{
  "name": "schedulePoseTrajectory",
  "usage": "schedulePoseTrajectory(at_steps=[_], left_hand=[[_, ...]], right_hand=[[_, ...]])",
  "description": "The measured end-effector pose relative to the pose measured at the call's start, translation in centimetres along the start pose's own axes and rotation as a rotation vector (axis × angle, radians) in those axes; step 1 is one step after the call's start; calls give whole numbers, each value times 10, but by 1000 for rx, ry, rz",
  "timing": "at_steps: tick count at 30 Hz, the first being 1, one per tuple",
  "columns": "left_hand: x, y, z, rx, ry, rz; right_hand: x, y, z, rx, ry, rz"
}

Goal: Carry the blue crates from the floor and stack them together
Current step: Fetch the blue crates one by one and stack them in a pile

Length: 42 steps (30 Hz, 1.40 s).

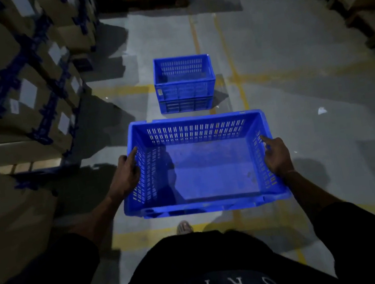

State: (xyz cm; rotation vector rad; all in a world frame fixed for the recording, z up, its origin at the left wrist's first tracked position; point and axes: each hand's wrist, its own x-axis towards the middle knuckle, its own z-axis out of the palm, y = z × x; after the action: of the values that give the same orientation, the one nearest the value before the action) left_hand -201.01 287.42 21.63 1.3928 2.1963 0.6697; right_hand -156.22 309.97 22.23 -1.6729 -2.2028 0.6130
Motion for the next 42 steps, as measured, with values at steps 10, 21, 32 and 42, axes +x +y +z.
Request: schedulePoseTrajectory(at_steps=[10, 21, 32, 42], left_hand=[[211, 22, -26, 47, -7, -21], [442, 73, -40, 65, -39, -58], [611, 75, -54, 62, -46, -45], [800, 3, -48, 32, -232, -114]], right_hand=[[215, -21, 26, 10, 20, 23], [465, -38, 18, 92, -35, 34], [645, -79, 32, 90, -117, 97], [799, -97, 118, 32, -175, 180]])
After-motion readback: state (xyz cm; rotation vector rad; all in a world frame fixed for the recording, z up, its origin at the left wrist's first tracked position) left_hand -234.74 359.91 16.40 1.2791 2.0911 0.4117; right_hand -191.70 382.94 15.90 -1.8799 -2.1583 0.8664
